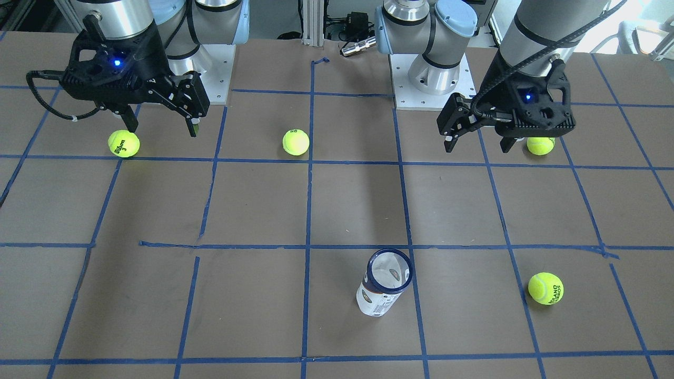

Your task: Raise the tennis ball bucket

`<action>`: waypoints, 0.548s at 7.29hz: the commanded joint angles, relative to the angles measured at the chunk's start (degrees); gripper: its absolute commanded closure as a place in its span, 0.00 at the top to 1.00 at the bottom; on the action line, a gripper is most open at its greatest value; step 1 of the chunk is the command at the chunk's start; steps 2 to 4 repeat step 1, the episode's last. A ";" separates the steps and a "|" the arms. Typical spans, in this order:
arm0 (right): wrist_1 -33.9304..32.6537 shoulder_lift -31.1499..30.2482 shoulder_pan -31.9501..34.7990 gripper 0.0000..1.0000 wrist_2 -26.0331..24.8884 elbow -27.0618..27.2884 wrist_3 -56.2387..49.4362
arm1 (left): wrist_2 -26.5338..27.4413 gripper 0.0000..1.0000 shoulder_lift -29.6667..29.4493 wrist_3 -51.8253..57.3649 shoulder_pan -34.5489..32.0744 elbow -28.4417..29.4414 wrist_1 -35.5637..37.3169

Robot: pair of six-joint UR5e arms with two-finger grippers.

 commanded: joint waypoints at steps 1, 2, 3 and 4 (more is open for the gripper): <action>0.01 -0.01 0.06 1.00 -0.06 0.00 0.00 | 0.00 1.00 0.04 0.00 0.05 -0.21 -0.04; 0.01 -0.01 0.06 1.00 -0.06 0.00 0.00 | 0.00 1.00 0.04 0.00 0.05 -0.21 -0.04; 0.01 -0.01 0.06 1.00 -0.06 0.00 0.00 | 0.00 1.00 0.04 0.00 0.05 -0.21 -0.04; 0.01 -0.01 0.06 1.00 -0.06 0.00 0.00 | 0.00 1.00 0.04 0.00 0.05 -0.21 -0.04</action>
